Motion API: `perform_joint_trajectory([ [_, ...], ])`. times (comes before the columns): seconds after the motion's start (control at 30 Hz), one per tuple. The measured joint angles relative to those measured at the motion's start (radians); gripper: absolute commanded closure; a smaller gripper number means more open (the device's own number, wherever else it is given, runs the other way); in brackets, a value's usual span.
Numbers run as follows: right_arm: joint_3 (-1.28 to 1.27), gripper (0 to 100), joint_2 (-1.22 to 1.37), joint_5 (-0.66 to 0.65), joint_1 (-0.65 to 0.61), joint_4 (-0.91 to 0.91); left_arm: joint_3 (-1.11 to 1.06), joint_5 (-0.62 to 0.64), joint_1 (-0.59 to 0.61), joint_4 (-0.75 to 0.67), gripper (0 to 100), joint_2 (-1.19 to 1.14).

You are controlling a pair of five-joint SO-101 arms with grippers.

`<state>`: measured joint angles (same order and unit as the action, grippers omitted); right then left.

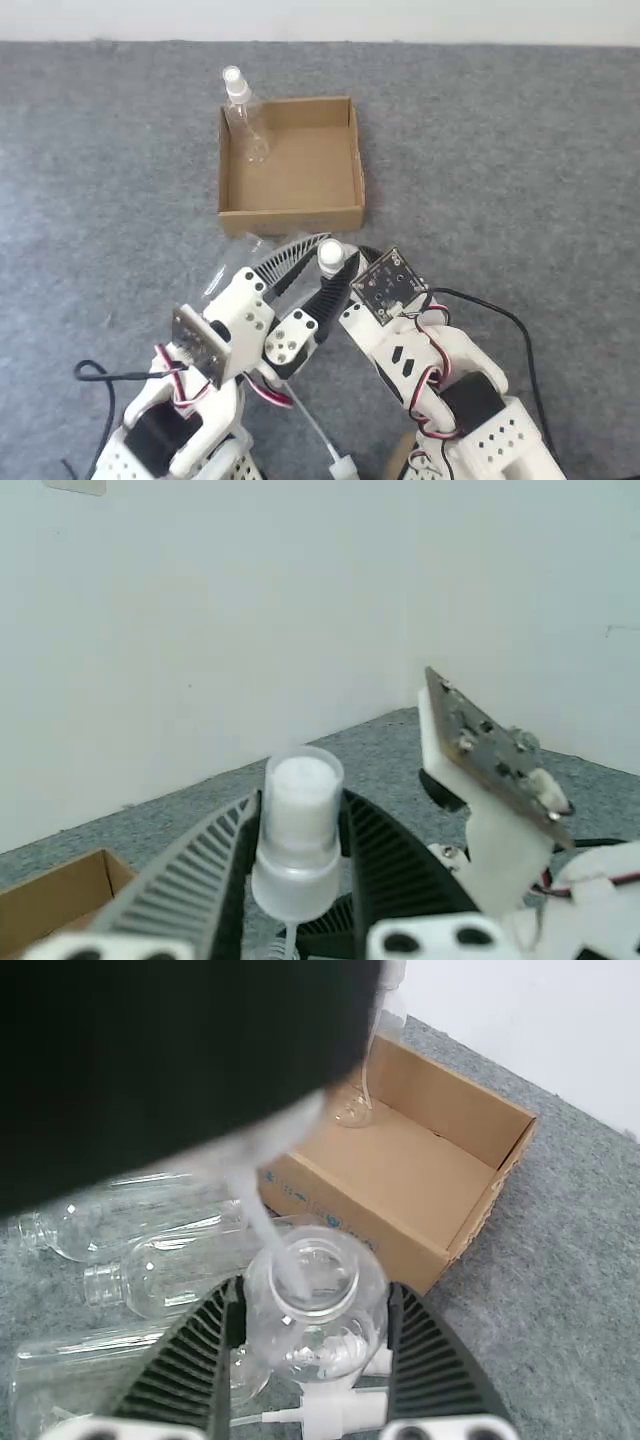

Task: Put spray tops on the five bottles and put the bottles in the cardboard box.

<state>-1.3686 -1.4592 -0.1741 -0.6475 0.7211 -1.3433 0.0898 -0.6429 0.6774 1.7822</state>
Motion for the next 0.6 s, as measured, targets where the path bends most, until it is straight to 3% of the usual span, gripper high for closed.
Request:
perform_joint_trajectory([
  [0.6,0.000,99.2,-0.017,0.000,0.000,0.018,-0.052,0.000,-0.006,0.000,99,-0.005],
])
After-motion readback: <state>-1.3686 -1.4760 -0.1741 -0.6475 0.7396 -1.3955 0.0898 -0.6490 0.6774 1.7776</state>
